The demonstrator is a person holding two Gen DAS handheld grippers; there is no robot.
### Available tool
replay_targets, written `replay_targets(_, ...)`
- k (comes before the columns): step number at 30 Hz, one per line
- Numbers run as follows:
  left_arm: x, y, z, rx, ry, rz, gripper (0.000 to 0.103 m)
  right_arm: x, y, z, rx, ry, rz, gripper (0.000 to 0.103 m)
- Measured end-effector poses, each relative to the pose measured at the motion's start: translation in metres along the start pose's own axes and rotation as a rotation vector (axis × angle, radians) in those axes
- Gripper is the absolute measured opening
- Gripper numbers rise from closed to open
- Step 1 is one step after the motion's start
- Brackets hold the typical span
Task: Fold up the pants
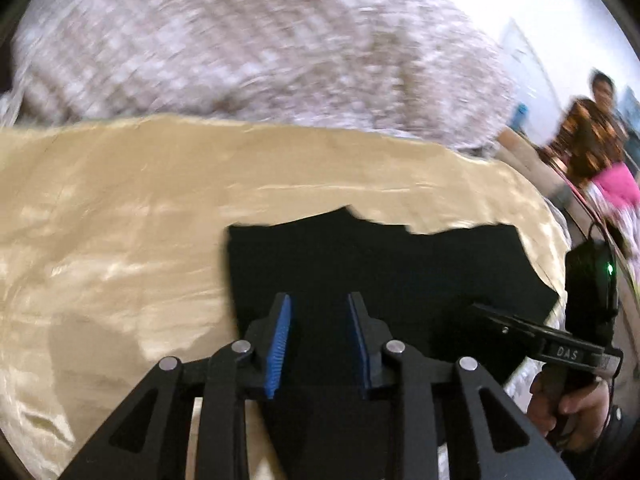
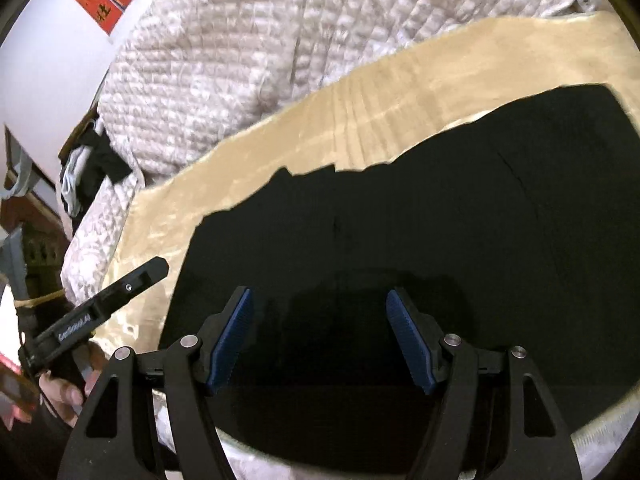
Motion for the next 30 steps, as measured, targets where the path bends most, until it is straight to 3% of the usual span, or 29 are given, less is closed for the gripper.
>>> replay_targets(5, -0.003, -0.023, 0.006, 0.036, -0.022, -0.062, 0.031, 0.017, -0.007, 0.015, 0.028, -0.005, -0.049, 0.069)
replay_targets(12, -0.002, -0.026, 0.002, 0.028, -0.012, -0.06, 0.031, 0.011, -0.023, 0.024, 0.19, -0.01, -0.023, 0.068)
replay_targets(18, -0.003, -0.026, 0.007, 0.034, -0.025, -0.06, 0.031, 0.019, -0.015, 0.04, 0.168, -0.013, 0.036, 0.035)
replay_targets(22, -0.003, -0.027, 0.005, 0.037, -0.02, -0.062, 0.031, 0.016, -0.017, 0.039, 0.163, -0.028, 0.03, 0.003)
replay_targets(27, 0.0, -0.027, 0.001, 0.032, -0.004, -0.061, 0.031, 0.023, -0.018, 0.016, 0.16, 0.02, 0.034, 0.002)
replay_targets(30, -0.001, -0.028, 0.001, 0.034, -0.005, -0.059, 0.031, 0.017, -0.01, 0.018, 0.119, 0.002, 0.05, 0.002)
Point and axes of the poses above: each gripper's, at about its wrist camera, not at the fingertips, and z roughly the way its jaws point, y to its right, x to its top, the point moved 6 cm from there along z, roughly the way its jaws point, and after that the axes turned 4 degrees about -z, right-handed, at the moved point
